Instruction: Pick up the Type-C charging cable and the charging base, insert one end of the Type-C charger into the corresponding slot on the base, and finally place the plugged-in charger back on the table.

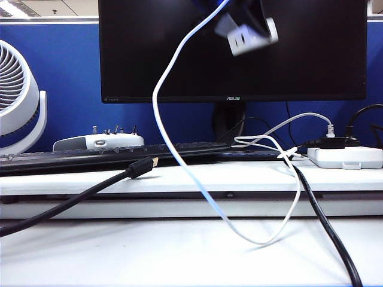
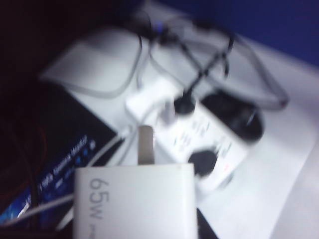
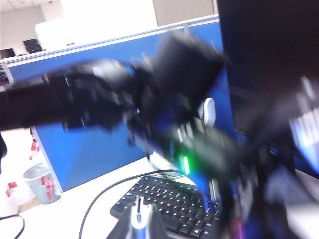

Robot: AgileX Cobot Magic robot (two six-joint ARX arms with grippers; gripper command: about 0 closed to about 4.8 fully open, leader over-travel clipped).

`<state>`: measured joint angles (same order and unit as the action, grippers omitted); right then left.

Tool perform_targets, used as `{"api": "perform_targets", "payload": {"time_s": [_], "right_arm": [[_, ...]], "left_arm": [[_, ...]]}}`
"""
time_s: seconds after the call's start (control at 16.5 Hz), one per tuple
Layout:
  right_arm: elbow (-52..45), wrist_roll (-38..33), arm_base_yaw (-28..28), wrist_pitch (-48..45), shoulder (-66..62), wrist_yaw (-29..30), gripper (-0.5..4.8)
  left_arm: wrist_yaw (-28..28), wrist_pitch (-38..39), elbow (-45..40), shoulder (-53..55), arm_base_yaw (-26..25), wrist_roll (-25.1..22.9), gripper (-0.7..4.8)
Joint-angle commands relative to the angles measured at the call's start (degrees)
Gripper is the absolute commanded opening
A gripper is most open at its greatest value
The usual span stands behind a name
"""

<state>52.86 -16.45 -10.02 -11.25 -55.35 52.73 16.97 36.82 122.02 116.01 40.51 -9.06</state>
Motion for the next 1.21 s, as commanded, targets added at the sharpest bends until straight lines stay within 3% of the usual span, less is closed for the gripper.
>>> {"api": "perform_targets", "payload": {"time_s": [0.06,0.18,0.24,0.42,0.61,0.73,0.91,1.09,1.21], "right_arm": [[0.31,-0.02,-0.04,-1.03,1.46,1.51,-0.01],[0.31,-0.24,-0.04,-1.03,2.08,2.56,0.00],[0.31,-1.57,-0.04,-1.05,2.12,2.78,-0.01],[0.31,-2.23,-0.09,-1.14,1.99,2.40,0.00],[0.31,-10.01,-0.13,-8.46,0.33,2.25,-0.01],[0.28,-18.84,-0.17,-19.91,-1.62,0.26,0.00],[0.31,-24.72,-0.20,-29.16,-3.43,-3.39,0.00],[0.31,-28.09,-0.22,-31.26,-3.89,-6.45,-0.01],[0.31,-38.40,-0.22,-31.06,-5.05,-9.44,0.00]], "left_arm": [[8.50,-7.74,0.44,-2.78,-3.19,11.06,0.14],[17.59,-14.16,0.44,-3.43,-5.64,21.94,0.15],[24.98,-19.61,0.44,-3.52,-7.37,30.23,0.17],[33.70,-33.68,0.42,-3.52,-8.33,48.13,0.17],[35.39,-48.09,0.42,-3.52,-7.08,61.77,0.17],[34.99,-54.84,0.42,-3.52,-6.01,68.96,0.17],[34.12,-56.83,0.42,-3.52,-4.90,71.97,0.17],[34.34,-56.87,0.42,-3.52,-4.66,73.42,0.17],[34.49,-56.85,0.42,-3.52,-4.68,74.71,0.17]]}}
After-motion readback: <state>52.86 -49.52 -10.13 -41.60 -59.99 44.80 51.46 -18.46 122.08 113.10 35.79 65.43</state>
